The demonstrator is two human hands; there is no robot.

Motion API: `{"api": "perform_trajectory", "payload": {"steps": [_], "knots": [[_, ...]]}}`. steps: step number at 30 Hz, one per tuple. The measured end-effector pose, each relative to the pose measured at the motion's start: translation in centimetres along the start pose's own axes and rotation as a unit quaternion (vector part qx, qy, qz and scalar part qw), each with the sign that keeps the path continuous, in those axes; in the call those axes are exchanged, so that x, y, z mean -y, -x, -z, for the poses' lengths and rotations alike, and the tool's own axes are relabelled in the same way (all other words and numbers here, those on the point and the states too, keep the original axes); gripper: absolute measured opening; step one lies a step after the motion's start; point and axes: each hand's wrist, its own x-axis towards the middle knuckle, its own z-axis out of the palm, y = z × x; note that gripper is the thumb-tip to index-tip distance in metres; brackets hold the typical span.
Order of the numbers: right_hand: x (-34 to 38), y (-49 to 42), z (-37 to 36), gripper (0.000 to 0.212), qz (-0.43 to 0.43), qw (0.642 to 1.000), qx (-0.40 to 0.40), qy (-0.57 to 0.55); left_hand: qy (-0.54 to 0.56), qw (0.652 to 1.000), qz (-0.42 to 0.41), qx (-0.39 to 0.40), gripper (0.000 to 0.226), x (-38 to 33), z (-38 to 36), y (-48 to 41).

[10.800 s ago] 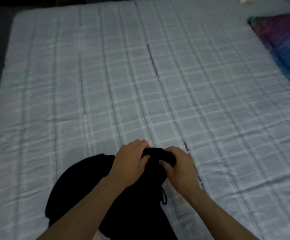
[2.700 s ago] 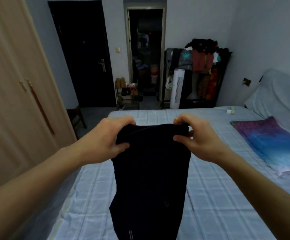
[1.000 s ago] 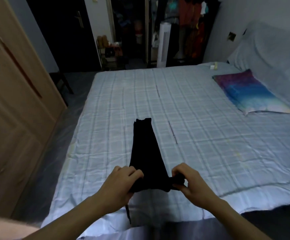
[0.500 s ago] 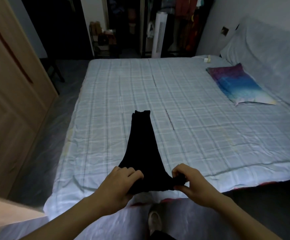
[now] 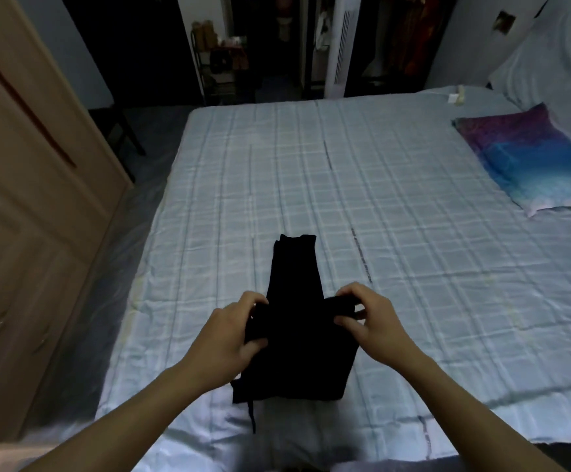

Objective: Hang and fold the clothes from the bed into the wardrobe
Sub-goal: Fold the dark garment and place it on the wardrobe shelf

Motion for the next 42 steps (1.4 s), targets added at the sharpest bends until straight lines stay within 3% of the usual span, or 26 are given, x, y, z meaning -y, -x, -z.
{"api": "perform_trajectory", "payload": {"steps": [13,19,28,31,33,35,37,39,42], "knots": [[-9.0,-18.7,-0.5,0.034,-0.084,0.996,-0.009,-0.031,0.038,0.997,0.056,0.033,0.046,8.9,-0.2,-21.0],[-16.0,-27.2,-3.5,0.036,-0.139,0.990,-0.007,-0.008,0.042,0.992,0.065,0.104,0.041,16.2,-3.1,-30.9],[-27.2,-36.2,-8.1,0.040,-0.211,0.977,0.017,-0.012,0.057,0.981,0.109,0.149,0.048,27.2,-10.1,-42.1],[-30.4,-36.7,-10.3,0.043,-0.235,0.971,0.017,0.026,0.102,0.973,0.157,0.133,0.048,30.3,-13.5,-43.2],[-31.4,-35.6,-11.8,0.051,-0.236,0.966,-0.016,0.106,0.083,0.977,0.185,0.073,0.048,31.1,-15.4,-42.4],[-31.2,-34.0,-13.0,0.055,-0.198,0.964,-0.062,0.165,-0.018,0.987,0.157,-0.015,0.044,31.2,-16.6,-40.8],[-30.9,-32.8,-14.2,0.052,-0.125,0.966,-0.081,0.211,-0.102,0.990,0.070,-0.062,0.044,30.8,-17.3,-39.3],[-30.8,-31.7,-15.7,0.048,-0.068,0.966,-0.050,0.246,-0.149,0.987,-0.022,-0.051,0.044,30.2,-18.1,-38.4],[-31.4,-30.5,-17.9,0.050,-0.048,0.958,0.040,0.281,-0.193,0.979,-0.054,0.026,0.052,29.6,-20.2,-37.5]]}}
